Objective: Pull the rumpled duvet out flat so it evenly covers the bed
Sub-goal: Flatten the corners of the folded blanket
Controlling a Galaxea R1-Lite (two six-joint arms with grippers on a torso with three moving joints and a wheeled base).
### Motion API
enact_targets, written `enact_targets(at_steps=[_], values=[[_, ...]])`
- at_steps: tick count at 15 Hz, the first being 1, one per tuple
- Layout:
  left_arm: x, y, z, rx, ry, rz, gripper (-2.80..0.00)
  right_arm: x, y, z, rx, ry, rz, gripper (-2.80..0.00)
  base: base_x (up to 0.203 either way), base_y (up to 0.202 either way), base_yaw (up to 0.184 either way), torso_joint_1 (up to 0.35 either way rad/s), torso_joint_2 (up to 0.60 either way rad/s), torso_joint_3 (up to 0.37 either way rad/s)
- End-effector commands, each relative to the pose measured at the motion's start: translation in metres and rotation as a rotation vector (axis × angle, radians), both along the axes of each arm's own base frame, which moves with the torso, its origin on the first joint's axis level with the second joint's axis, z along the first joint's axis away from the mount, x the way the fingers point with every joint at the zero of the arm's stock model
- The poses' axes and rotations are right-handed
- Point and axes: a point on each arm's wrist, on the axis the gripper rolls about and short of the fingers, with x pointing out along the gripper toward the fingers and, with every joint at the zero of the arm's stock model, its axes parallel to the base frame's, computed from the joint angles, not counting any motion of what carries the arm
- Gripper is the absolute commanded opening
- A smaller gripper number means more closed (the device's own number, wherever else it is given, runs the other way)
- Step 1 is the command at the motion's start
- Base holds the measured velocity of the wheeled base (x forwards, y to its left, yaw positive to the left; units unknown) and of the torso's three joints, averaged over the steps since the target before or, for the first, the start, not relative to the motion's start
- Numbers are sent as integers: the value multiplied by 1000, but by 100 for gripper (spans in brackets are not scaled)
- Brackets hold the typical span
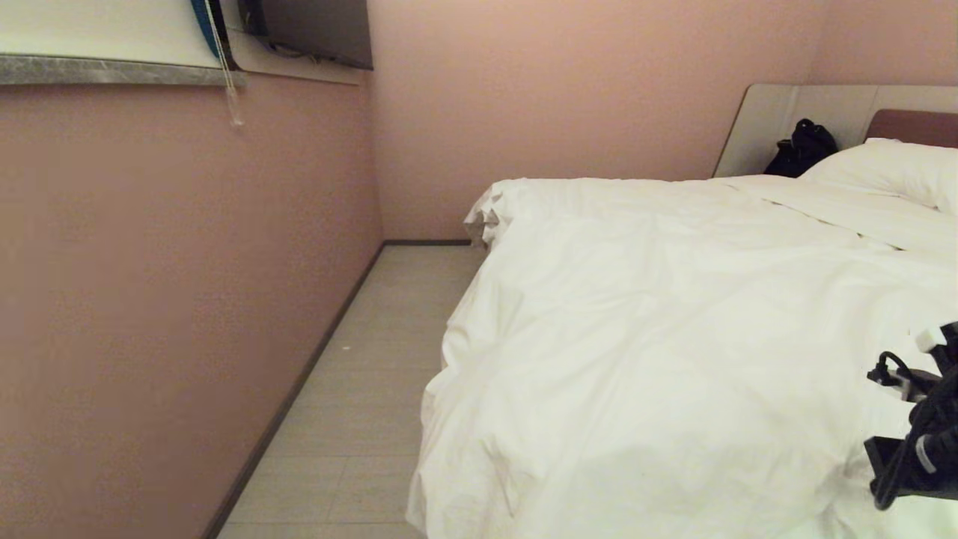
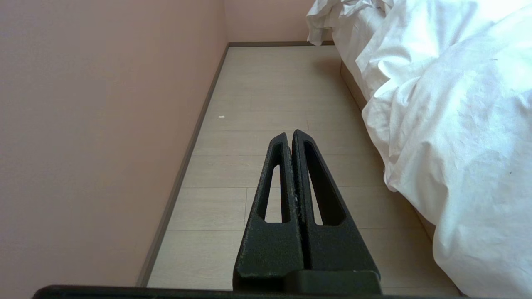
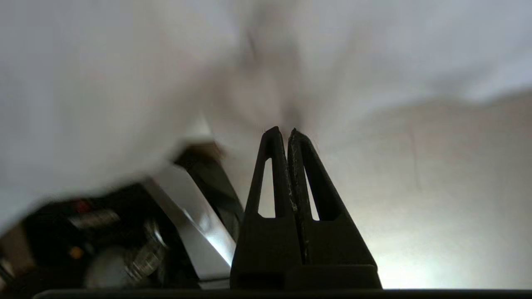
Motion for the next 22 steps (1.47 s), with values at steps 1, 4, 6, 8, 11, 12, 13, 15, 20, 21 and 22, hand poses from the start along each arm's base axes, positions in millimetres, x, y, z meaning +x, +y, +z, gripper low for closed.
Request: enact_targets(at_steps=[1,4,6,8,11,12,13,15,20,21,22], values=[[0,0,0,0,0,0,-280,-17,3,1,-28,54,32,-280,0,0,0,0,0,0],[0,0,0,0,0,0,-280,-22,8,13,0,-23,55,-280,0,0,0,0,0,0],[0,0,0,0,0,0,-280,-24,18,28,100,-124,139,-280,0,0,0,0,0,0],[0,0,0,1,0,0,-280,-30,27,44,102,-198,181,-280,0,0,0,0,0,0],[0,0,0,0,0,0,-280,-43,38,76,143,-362,241,-280,0,0,0,0,0,0],[0,0,0,0,0,0,-280,-47,42,86,168,-413,260,-280,0,0,0,0,0,0],[0,0,0,0,0,0,-280,-50,48,94,202,-458,283,-280,0,0,0,0,0,0],[0,0,0,0,0,0,-280,-56,60,105,272,-509,317,-280,0,0,0,0,0,0],[0,0,0,0,0,0,-280,-56,87,121,429,-614,364,-280,0,0,0,0,0,0],[0,0,0,0,0,0,-280,-53,92,121,462,-620,357,-280,0,0,0,0,0,0],[0,0,0,0,0,0,-280,-51,95,119,480,-612,354,-280,0,0,0,0,0,0]])
